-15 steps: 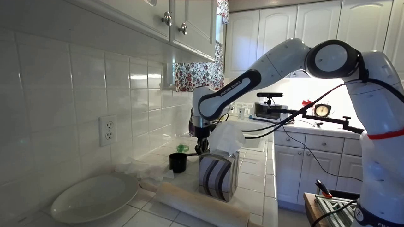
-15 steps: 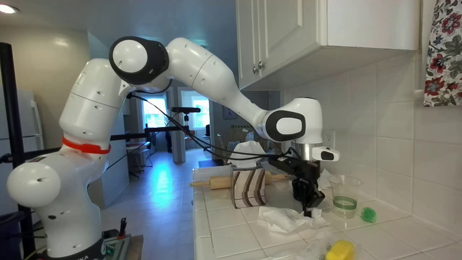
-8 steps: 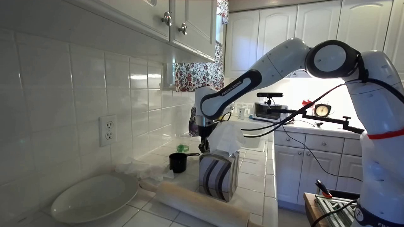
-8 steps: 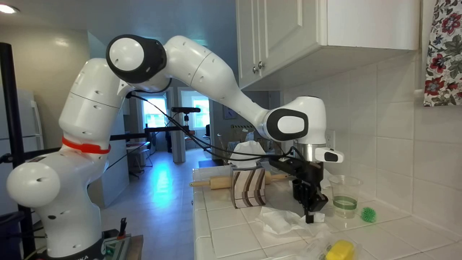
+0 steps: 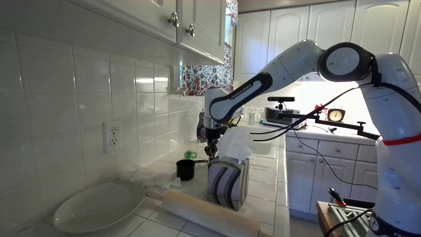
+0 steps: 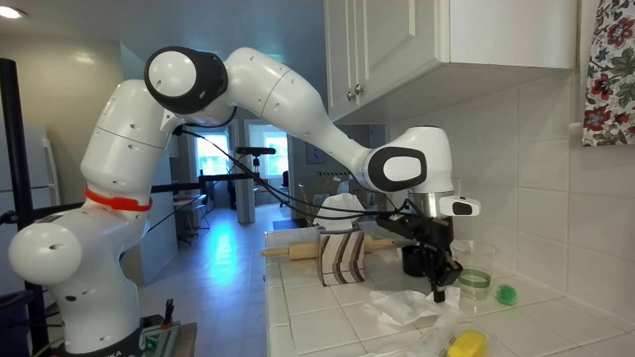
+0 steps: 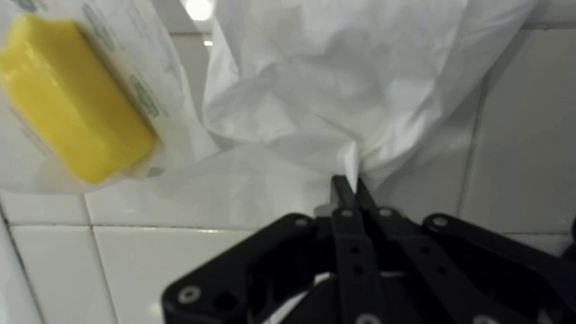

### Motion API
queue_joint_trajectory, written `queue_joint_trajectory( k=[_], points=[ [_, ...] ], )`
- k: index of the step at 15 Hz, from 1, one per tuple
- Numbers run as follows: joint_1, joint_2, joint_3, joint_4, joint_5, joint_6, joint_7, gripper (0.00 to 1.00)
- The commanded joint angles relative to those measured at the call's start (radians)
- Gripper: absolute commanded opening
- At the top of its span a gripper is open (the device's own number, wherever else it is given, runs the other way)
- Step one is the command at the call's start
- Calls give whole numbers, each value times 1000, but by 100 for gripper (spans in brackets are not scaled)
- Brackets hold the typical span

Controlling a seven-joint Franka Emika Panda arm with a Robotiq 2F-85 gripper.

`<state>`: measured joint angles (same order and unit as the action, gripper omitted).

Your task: Use the napkin to wipe the surface

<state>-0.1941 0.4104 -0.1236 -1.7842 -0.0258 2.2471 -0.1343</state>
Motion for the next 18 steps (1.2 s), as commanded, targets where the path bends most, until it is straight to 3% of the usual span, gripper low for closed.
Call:
queue_joint_trajectory(
  k=[1, 10, 18],
  points=[
    [-1, 36, 23, 58, 39, -23, -3, 0],
    [15, 7, 43, 22, 51, -146, -1, 0],
    [7, -10, -14, -17, 14, -87, 62, 0]
  ],
)
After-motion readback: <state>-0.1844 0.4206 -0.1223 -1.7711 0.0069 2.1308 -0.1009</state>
